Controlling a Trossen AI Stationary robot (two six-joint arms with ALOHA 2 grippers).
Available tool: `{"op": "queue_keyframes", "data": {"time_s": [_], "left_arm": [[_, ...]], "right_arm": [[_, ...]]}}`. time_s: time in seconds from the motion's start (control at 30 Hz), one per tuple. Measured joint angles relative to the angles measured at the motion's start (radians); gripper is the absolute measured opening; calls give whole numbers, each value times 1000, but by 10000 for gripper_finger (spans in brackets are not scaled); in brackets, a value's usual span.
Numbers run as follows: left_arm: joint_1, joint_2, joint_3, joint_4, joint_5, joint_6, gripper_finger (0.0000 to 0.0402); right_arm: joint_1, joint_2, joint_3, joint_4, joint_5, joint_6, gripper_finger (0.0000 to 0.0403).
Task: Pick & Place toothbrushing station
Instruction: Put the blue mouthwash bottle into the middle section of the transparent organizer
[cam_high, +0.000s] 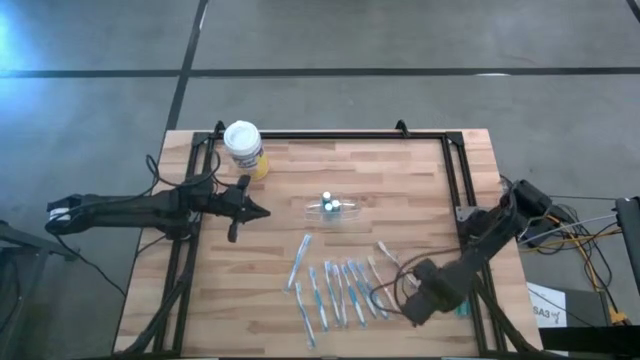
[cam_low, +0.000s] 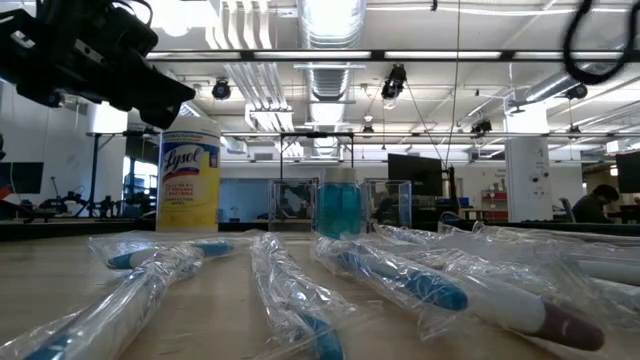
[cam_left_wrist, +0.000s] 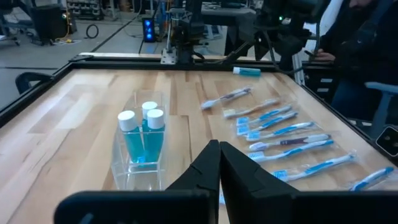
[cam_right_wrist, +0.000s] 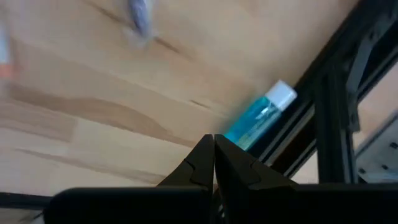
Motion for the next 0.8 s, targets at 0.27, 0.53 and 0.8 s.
{"op": "queue_keyframes", "data": {"time_s": [0.27, 0.53, 0.8], "left_arm": [[0, 1, 1, 0, 3, -4, 12], [-1, 1, -1, -2, 4, -14, 9], [-1, 1, -1, -19, 4, -14, 10]], "right_arm": [[76, 42, -12, 27, -10, 117, 72], [119, 46, -61, 37, -37, 301, 185], [133, 46, -146, 181, -57, 364, 227]]}}
